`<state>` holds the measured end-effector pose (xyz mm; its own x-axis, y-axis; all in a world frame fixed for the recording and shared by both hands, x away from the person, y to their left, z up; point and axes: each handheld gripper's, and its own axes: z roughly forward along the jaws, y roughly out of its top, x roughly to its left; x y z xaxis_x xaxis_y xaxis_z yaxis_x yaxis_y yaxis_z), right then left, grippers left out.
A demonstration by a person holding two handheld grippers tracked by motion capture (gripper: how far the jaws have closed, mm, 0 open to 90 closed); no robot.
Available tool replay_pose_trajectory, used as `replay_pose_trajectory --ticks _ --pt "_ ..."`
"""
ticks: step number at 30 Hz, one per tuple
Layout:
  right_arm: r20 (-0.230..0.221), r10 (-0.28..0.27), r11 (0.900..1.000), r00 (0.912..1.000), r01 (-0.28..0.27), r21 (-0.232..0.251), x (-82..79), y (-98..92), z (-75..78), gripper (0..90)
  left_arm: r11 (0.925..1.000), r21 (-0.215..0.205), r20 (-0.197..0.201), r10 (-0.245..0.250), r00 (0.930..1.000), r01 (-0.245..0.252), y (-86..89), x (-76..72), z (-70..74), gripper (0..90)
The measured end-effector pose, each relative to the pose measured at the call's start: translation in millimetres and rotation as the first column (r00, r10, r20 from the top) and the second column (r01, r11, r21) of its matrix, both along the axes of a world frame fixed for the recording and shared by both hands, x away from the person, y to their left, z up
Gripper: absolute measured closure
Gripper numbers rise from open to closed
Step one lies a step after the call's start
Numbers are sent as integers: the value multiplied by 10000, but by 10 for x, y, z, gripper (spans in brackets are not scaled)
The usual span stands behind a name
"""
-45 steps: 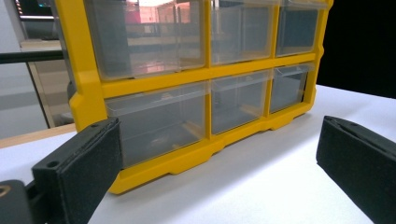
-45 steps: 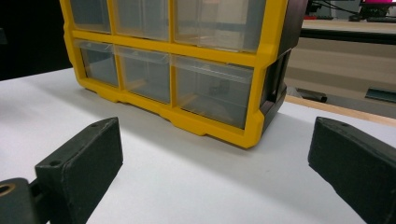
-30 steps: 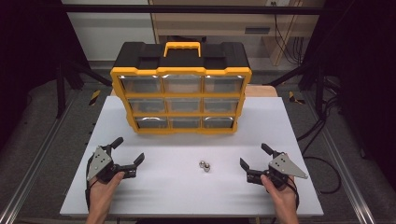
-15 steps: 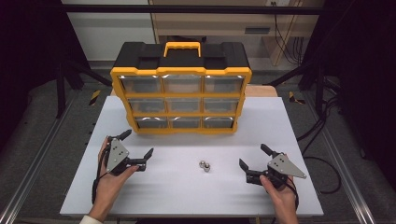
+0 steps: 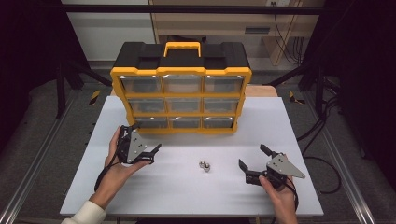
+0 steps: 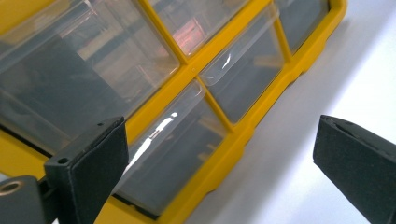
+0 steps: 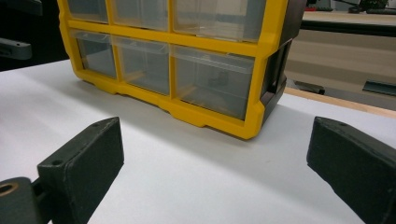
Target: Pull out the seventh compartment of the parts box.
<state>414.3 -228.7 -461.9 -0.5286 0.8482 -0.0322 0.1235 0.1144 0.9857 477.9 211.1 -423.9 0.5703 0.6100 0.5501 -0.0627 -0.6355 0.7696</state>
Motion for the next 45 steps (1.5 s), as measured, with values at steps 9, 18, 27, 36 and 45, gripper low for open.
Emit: replay_pose_trajectory --ticks 9,18,27,36,45 --pt "11 -121 9999 9999 121 -77 -1 -17 1 45 9964 840 389 72 9992 -105 -81 41 44 59" --pt "-10 -96 9999 10000 96 -101 2 -13 -5 46 9835 1769 728 243 9970 -369 -115 55 87 68" --pt "-13 -131 9999 9999 132 106 11 -30 -10 46 9703 2346 1322 280 9908 -587 -119 76 112 82" --pt "-149 -65 9997 9999 69 244 9 -25 -12 46 9594 2709 1288 443 9907 -782 -110 133 126 86" --pt "-54 -14 9988 10000 17 485 26 -33 -20 46 9517 2946 1569 407 9868 -861 -128 163 132 119"
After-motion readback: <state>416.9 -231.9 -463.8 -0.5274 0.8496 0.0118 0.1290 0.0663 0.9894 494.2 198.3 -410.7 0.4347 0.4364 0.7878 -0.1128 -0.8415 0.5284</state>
